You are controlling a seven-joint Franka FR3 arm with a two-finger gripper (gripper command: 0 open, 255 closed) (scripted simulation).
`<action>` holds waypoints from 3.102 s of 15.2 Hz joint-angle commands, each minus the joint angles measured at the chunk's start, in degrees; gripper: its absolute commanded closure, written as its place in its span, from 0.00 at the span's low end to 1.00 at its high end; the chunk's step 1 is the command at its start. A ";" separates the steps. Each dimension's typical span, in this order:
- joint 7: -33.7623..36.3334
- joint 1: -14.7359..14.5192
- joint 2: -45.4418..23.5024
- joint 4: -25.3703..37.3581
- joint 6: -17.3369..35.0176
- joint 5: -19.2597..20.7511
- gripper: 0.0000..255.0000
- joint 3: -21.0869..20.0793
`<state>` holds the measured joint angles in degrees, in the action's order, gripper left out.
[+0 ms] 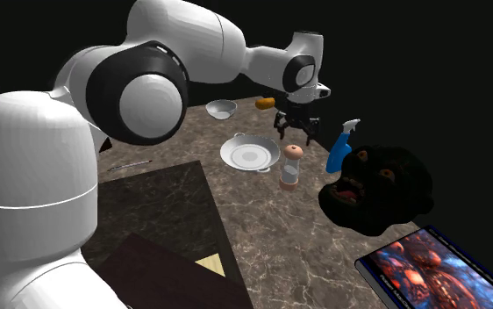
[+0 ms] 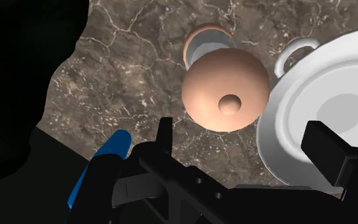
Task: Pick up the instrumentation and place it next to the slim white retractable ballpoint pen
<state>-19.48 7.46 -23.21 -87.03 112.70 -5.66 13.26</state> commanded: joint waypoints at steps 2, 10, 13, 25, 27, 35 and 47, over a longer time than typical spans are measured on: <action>-0.31 0.34 -2.10 1.05 0.97 -0.41 0.00 -0.13; -0.57 0.40 -3.51 -1.16 4.55 -0.81 0.00 -0.33; -0.57 0.40 -3.51 -1.16 4.55 -0.81 0.00 -0.33; -0.57 0.40 -3.51 -1.16 4.55 -0.81 1.00 -0.33; -0.48 0.39 -3.07 -0.27 3.23 -0.67 1.00 -0.26; -0.17 0.46 -1.82 4.06 -2.31 -0.26 1.00 -0.05; 7.06 -5.31 6.10 -3.39 -2.50 2.33 1.00 -1.41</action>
<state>-13.85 3.23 -18.52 -88.45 109.57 -3.79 12.15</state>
